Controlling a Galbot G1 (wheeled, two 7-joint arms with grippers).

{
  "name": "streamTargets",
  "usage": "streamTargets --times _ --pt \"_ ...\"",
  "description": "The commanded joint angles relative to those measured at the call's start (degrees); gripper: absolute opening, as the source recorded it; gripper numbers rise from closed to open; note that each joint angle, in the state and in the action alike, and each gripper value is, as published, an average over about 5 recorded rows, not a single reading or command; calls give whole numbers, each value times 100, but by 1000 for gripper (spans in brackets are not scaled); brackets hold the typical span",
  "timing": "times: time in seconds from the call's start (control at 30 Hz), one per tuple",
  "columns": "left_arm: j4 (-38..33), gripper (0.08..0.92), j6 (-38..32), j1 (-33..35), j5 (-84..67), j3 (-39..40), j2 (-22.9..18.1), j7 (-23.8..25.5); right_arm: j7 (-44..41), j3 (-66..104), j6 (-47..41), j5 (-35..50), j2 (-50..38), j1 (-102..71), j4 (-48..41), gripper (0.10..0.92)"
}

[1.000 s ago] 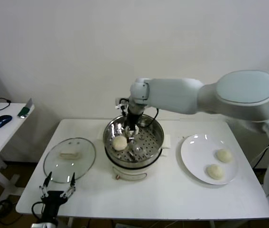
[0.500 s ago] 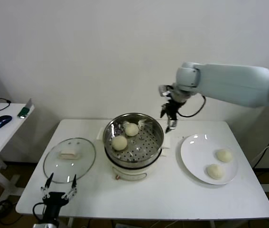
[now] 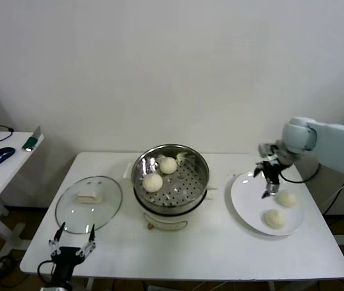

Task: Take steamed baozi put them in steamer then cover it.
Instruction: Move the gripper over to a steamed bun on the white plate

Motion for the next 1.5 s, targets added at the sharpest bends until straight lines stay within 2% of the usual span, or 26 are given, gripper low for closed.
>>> streamTargets --times 0.03,0.43,1.03,1.27,1.5 --pt "-18 823 26 62 267 -31 -79 -23 -62 1039 189 -1199 -721 -1558 -214 823" --pt "34 823 -2 138 349 -45 -154 -90 -11 1611 235 -1340 -387 -2258 -611 823" --pt "75 823 -37 199 341 -112 -158 -94 -112 1741 299 -1407 19 -2327 -1018 820" --pt "76 823 -41 202 335 -117 -158 -95 -161 1683 338 -1401 51 -2231 -1079 731" --pt "69 823 -41 204 335 -108 -165 -95 -192 1542 580 -1403 106 -1967 -1130 679"
